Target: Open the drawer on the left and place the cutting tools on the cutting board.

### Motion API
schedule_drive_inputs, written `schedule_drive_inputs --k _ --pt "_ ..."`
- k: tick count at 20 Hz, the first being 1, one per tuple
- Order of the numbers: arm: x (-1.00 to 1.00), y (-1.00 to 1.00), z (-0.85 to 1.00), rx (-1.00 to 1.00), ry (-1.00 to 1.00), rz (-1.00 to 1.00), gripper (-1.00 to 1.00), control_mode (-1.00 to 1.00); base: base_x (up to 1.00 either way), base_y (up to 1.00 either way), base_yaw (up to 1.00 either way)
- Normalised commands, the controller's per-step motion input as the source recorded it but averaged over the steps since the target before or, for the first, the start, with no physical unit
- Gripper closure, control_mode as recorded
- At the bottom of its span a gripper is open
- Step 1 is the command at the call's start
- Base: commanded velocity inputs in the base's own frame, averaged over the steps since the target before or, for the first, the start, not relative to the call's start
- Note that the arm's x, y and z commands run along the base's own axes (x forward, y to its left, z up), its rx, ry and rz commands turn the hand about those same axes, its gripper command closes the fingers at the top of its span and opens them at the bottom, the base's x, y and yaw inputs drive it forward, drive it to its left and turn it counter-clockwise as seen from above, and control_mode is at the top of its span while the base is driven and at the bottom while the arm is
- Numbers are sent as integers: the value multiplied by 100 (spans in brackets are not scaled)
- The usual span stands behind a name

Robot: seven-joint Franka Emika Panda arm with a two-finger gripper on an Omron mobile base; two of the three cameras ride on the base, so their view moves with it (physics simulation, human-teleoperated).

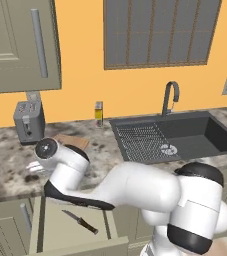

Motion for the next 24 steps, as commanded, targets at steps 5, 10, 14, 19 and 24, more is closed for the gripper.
schedule_drive_inputs --k 5,10,14,19,24 --pt "45 -56 -2 26 5 -4 100 -100 0 0 0" --pt "47 -32 -16 17 7 -10 100 -100 0 0 0" --pt "23 -16 -6 11 4 -5 100 -100 0 0 0" --pt "20 0 0 0 2 0 100 -100 0 0 0" --pt "44 0 0 0 6 -2 100 -100 0 0 0"
